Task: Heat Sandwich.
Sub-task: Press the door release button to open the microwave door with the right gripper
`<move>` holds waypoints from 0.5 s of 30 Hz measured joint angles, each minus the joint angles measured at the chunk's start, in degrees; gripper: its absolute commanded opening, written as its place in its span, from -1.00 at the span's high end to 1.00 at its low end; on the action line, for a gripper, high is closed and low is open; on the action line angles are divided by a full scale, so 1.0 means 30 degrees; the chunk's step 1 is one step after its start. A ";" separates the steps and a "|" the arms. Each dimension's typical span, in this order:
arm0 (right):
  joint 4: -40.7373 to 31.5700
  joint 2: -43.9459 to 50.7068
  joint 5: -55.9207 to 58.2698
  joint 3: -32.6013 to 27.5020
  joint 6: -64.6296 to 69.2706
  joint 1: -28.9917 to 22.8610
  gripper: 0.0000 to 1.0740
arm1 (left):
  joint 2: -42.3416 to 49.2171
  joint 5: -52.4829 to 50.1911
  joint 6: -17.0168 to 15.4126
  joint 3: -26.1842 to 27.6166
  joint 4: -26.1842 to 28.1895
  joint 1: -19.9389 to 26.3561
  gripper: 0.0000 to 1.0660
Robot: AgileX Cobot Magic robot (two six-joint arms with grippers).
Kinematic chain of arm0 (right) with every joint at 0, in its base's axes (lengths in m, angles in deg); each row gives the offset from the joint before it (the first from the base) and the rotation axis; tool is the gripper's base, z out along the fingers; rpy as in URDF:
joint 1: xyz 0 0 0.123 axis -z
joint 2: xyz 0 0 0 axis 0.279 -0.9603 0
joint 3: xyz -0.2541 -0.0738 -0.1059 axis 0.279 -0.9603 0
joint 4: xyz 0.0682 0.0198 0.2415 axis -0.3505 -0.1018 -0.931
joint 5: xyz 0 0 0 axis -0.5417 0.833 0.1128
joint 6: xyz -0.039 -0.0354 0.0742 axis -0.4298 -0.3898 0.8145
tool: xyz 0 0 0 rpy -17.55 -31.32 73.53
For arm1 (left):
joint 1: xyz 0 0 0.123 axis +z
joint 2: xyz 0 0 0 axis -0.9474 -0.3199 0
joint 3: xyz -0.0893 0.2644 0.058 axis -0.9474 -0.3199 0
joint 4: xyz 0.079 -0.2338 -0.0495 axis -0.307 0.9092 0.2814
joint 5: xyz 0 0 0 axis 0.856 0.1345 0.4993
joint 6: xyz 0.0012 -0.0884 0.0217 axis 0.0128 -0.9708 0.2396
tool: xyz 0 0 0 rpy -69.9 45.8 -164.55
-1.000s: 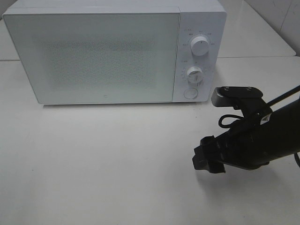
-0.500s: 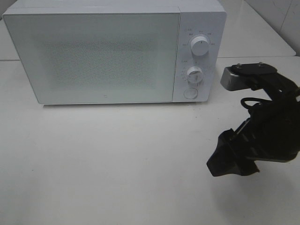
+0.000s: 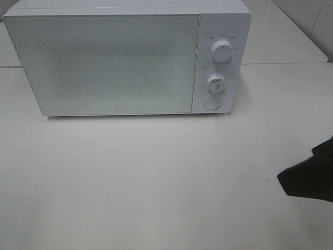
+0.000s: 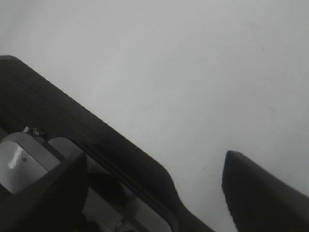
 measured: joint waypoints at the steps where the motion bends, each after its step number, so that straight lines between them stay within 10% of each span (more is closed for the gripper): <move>1: 0.0000 0.0000 0.0000 0.0000 0.0000 0.0000 -0.41 | 0.0000 0.0000 0.0000 0.0000 0.0000 0.0000 -0.83; 15: 0.1700 0.6742 0.1490 0.0000 0.2540 0.0879 -0.41 | 0.0000 0.0000 0.0000 0.0000 0.0000 0.0000 -0.83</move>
